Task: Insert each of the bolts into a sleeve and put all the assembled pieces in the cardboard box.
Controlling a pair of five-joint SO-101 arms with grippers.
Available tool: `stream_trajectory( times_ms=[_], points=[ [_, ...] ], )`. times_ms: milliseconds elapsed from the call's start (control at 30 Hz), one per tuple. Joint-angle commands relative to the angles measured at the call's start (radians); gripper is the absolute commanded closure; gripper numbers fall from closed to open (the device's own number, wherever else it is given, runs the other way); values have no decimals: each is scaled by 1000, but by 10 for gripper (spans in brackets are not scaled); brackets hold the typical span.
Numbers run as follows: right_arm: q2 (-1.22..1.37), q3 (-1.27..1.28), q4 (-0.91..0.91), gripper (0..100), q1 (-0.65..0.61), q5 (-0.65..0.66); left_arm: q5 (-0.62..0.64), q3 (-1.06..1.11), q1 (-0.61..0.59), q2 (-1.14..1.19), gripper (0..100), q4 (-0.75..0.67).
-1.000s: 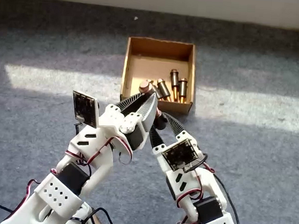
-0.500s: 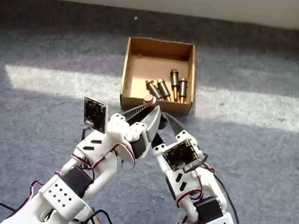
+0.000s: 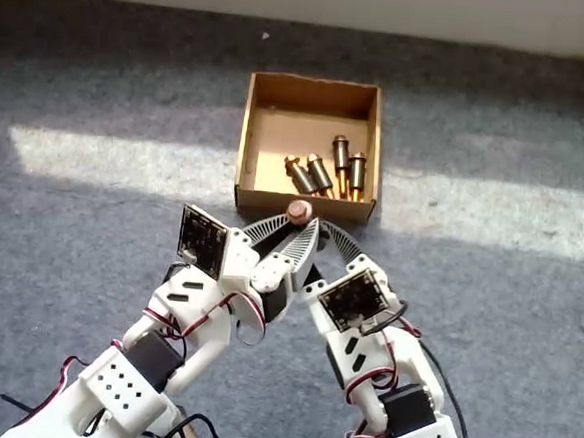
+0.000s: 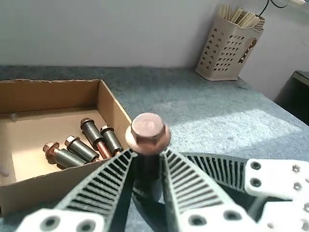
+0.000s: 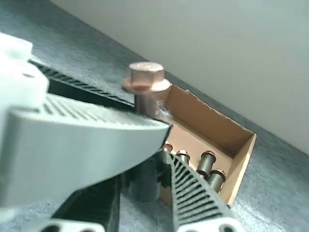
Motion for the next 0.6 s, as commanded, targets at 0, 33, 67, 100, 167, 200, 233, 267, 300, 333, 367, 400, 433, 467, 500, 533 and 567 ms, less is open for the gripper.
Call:
stream_trajectory(
  times_ms=[0,33,67,100,167,200,233,267,300,333,367,400,433,467,500,533,567],
  points=[
    [-31,133,-36,993,45,0,-8,-1,25,12,816,51],
    [-31,133,-36,993,45,0,-8,-2,28,12,789,74],
    [-31,133,-36,993,45,0,-8,-8,30,12,774,94],
    [-31,133,-36,993,45,0,-8,-15,30,12,773,109],
    [-31,133,-36,993,45,0,-8,-25,25,10,780,123],
    [-31,133,-35,993,47,0,-8,-25,24,5,786,123],
    [-31,133,-33,993,47,0,-8,-24,24,4,790,121],
    [-31,133,-31,993,47,0,-8,-24,24,2,794,121],
    [-31,133,-31,993,47,0,-9,-24,24,2,796,121],
    [-31,133,-31,993,50,0,-9,-24,24,2,797,121],
    [-31,133,-31,993,61,0,-9,-24,24,2,796,121],
    [-31,133,-31,993,73,0,-12,-24,24,2,796,121],
    [-31,133,-31,993,88,0,-12,-24,24,2,796,121],
    [-31,133,-31,993,105,-3,-14,-24,24,2,796,120],
    [-31,133,-31,993,124,-26,-14,-25,22,2,796,120],
    [-31,133,-31,993,145,-58,-15,-25,10,2,796,120],
    [-31,133,-31,993,168,-91,-15,-25,-10,1,796,120]
  ],
)
